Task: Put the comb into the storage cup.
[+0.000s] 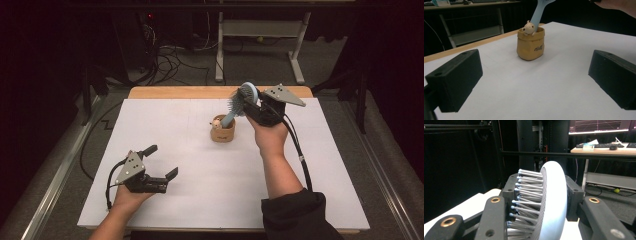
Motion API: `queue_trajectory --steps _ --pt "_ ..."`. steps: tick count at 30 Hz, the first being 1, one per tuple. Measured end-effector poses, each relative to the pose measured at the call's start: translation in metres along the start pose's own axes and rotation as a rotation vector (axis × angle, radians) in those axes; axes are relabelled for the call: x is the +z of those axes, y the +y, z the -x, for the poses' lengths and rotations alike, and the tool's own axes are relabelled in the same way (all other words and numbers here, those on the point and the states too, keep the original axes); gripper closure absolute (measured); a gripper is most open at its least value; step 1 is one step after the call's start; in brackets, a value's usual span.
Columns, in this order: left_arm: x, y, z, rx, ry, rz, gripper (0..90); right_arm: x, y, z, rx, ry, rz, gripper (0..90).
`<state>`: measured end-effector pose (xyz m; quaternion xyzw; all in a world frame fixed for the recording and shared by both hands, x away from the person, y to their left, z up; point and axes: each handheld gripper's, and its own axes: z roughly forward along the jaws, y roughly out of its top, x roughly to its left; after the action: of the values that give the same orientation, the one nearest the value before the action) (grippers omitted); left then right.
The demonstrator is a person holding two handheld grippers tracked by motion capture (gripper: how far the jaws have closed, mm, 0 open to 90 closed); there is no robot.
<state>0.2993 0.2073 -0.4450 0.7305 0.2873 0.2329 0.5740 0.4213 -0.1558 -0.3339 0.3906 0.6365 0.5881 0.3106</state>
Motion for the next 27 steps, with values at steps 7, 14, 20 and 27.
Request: queue_trajectory --steps 7,14,20,27 --pt "0.000 0.000 0.000 -0.001 -0.001 0.000 0.0 0.005 -0.006 -0.002 0.004 0.001 -0.009 57.4" --pt "0.000 0.000 0.001 -0.001 -0.003 0.000 0.0 0.010 -0.010 -0.003 0.009 0.001 -0.015 57.3" --pt "-0.001 0.000 0.001 -0.002 -0.004 0.000 0.0 0.014 -0.014 -0.004 0.012 0.000 -0.021 57.1" --pt "-0.001 0.000 0.001 -0.003 -0.004 -0.001 0.0 0.017 -0.017 -0.005 0.015 -0.001 -0.025 56.9"
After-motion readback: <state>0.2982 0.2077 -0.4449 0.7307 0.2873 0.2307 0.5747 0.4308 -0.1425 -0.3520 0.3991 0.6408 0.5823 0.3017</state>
